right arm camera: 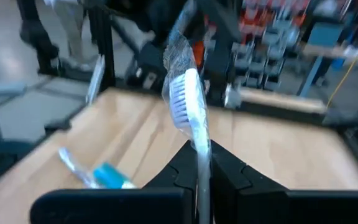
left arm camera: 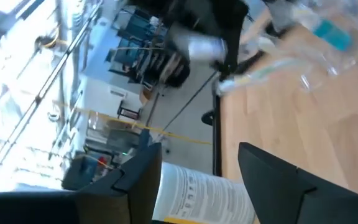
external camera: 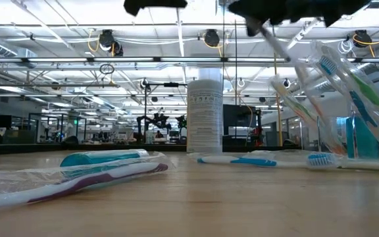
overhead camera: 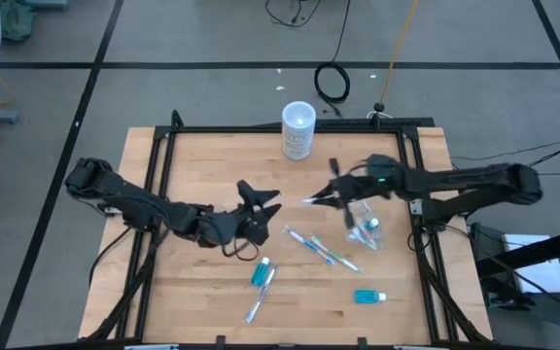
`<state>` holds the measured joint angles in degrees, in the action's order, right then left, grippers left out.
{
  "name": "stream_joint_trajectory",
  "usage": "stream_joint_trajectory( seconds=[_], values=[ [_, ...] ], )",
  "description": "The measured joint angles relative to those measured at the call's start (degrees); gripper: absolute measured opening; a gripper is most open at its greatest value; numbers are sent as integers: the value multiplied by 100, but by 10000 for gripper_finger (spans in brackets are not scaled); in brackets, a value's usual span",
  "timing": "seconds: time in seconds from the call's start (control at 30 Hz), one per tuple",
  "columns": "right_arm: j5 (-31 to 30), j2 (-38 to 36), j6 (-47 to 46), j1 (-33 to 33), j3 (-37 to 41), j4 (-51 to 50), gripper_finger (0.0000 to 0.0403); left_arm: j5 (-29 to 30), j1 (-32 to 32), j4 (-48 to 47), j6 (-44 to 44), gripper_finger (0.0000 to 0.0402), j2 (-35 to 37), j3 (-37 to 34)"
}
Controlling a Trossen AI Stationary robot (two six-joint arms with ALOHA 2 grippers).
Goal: Pick & Place toothbrushing station
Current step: Put the right purple toothbrush into the transparent organizer
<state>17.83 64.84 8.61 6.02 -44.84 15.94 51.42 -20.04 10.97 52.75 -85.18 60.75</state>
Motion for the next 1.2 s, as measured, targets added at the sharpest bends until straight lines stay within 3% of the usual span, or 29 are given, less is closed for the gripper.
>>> stream_joint_trajectory(
  seconds=[0.13, 0.33, 0.43, 0.63, 0.87, 1.2],
  values=[
    [-245, -962, 205, -52, 785, 768, 11, 2, 25, -27, -535, 210, 364, 0],
    [-1871, -1983, -6, 8, 2676, 3387, 11, 9, 99, -75, -1862, 203, 785, 0],
    [-1928, -2149, -126, 76, 3206, 3930, 11, 4, 208, -88, -2170, 203, 817, 2],
    [-2015, -2166, -372, 156, 3317, 3826, 11, -190, 456, -475, -2567, 200, 752, 2],
    [-3275, -2121, -716, 155, 3325, 2594, 11, -495, 586, -917, -3123, 202, 749, -4],
    [-3441, -2105, -1157, 127, 3637, 2487, 11, -506, 582, -922, -3233, 194, 749, -4]
  ],
)
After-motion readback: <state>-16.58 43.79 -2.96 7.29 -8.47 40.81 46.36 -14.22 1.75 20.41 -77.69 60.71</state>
